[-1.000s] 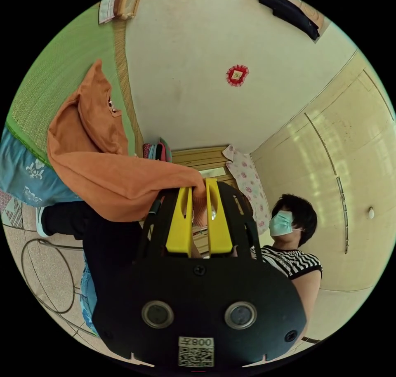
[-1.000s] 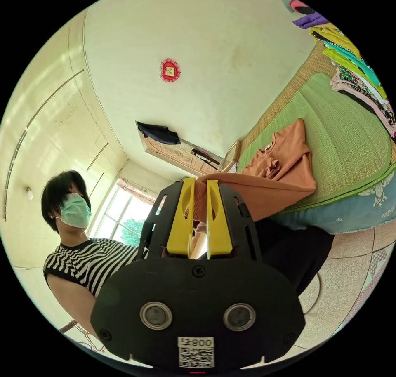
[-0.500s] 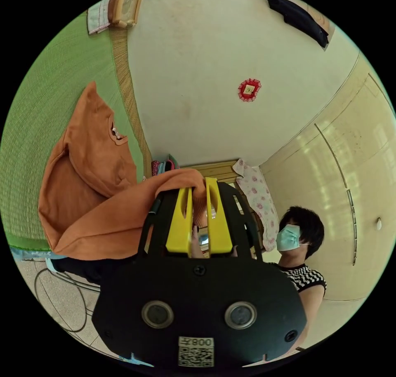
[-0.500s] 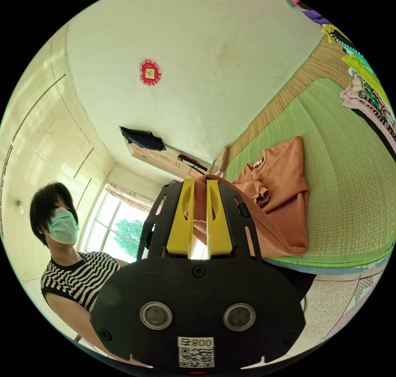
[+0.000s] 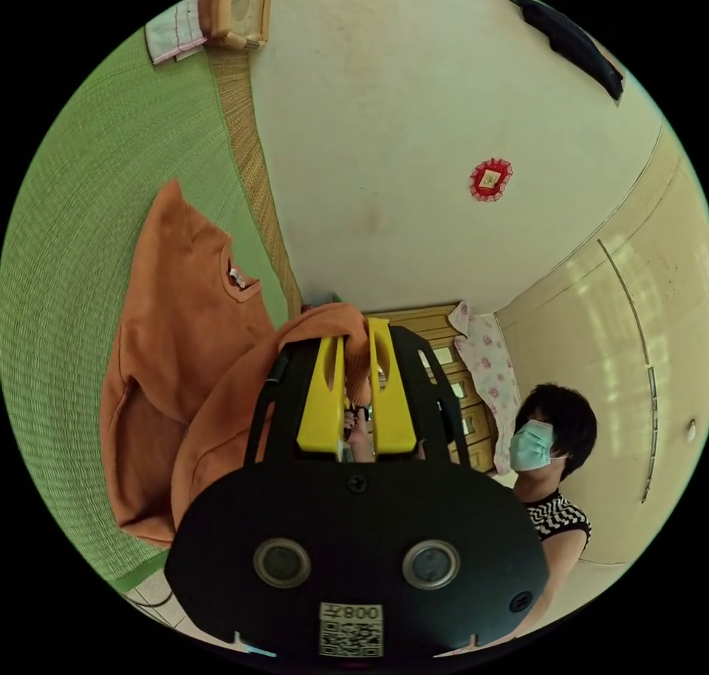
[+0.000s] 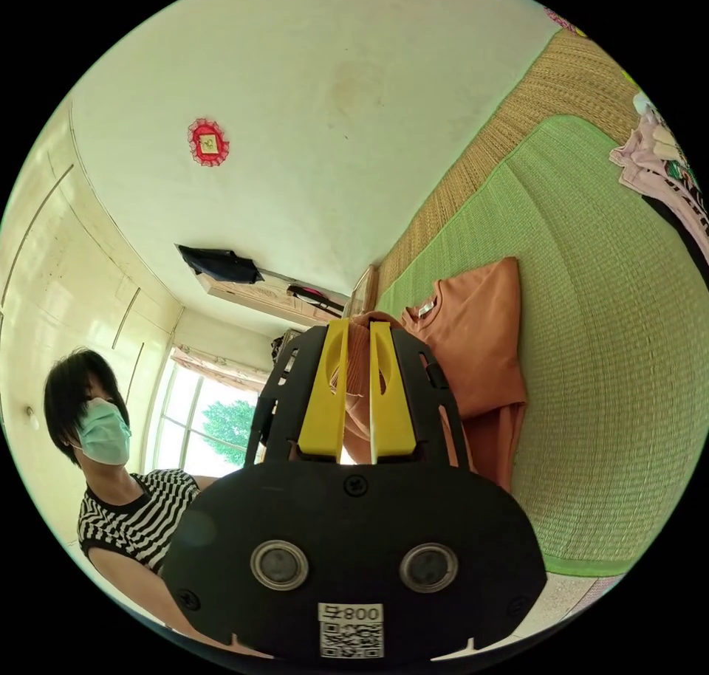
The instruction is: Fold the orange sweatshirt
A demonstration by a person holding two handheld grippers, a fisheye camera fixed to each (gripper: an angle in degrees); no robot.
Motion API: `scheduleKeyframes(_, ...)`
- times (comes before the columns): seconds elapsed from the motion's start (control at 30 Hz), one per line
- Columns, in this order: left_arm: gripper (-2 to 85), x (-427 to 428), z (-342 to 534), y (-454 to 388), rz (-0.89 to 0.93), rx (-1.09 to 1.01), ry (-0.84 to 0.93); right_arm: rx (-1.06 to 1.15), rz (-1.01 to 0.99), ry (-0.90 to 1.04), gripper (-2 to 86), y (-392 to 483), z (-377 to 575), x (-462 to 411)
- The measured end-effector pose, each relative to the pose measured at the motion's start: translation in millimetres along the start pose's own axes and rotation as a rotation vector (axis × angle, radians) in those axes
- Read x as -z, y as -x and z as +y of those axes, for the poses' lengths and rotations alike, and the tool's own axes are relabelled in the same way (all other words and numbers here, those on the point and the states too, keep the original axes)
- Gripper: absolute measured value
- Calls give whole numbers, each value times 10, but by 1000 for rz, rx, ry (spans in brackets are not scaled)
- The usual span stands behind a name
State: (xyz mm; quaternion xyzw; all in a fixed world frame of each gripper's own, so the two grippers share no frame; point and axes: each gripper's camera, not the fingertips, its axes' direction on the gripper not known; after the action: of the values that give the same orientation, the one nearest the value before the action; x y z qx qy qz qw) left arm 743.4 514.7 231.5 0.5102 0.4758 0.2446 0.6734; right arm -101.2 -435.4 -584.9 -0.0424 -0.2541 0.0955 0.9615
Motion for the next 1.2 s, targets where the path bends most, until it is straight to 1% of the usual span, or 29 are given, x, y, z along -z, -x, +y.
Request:
scheduleKeyframes(0.2,65,-161,-540,217,-15,-1,-26,-2,12,7,35,-267,-335,-324)
scheduleKeyframes(0.37,66,-222,-956,499,-52,40,-61,-28,44,34,36,-551,-622,-631)
scheduleKeyframes(0.77,70,-329,-1773,1144,-182,141,-93,-187,140,108,39,-1431,-1109,-1284)
scheduleKeyframes(1.07,71,-350,-2258,1294,-149,124,-121,-178,128,112,45,-1666,-1286,-1487)
scheduleKeyframes(1.2,70,-341,-2445,1360,-165,127,-132,-184,144,115,45,-1785,-1369,-1595)
